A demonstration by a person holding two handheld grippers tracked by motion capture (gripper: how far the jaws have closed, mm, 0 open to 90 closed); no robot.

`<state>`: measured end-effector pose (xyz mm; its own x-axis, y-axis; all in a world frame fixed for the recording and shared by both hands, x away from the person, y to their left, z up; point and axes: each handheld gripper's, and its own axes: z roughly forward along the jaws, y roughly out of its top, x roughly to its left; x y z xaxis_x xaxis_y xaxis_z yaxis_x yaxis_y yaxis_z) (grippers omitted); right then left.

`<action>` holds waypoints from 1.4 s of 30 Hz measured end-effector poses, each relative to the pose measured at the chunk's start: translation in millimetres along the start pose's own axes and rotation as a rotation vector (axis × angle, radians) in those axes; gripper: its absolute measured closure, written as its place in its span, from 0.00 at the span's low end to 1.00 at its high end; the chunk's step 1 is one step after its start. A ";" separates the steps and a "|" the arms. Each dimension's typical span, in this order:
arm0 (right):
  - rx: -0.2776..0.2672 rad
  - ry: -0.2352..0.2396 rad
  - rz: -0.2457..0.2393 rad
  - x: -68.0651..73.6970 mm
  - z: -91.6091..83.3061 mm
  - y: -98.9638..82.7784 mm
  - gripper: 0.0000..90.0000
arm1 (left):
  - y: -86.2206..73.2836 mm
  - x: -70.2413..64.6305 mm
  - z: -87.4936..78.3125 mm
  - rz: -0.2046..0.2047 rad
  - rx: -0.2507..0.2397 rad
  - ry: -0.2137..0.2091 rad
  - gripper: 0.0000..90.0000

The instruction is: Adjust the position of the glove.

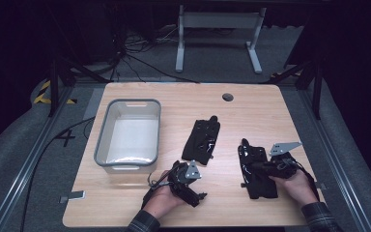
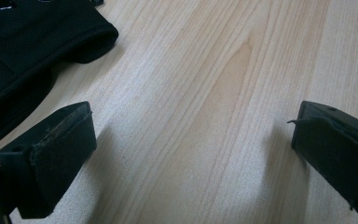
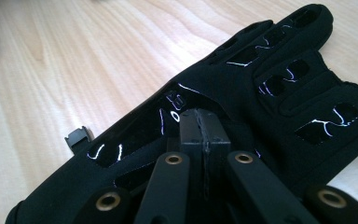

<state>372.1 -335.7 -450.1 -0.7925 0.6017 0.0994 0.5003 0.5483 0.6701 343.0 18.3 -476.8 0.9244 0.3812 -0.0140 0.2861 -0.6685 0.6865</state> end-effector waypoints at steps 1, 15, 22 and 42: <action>-0.003 0.006 0.002 2.8 -0.2 -1.2 1.00 | 0.0 0.0 0.0 0.000 0.000 0.000 0.00; 0.008 0.019 -0.003 34.6 -4.5 -11.1 1.00 | 0.0 0.0 0.0 0.000 0.000 0.000 0.00; 0.012 0.022 -0.018 48.4 -6.8 -15.8 1.00 | 0.0 0.0 0.0 0.000 0.000 0.000 0.00; -0.088 -0.159 0.033 21.1 -42.9 -38.3 0.42 | 3.8 -1.1 -1.0 -0.030 0.025 0.022 0.03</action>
<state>321.2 -368.9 -442.1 -0.7073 0.7068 0.0093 0.4872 0.4780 0.7308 342.8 16.0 -473.5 0.9095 0.4152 -0.0177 0.3198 -0.6720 0.6679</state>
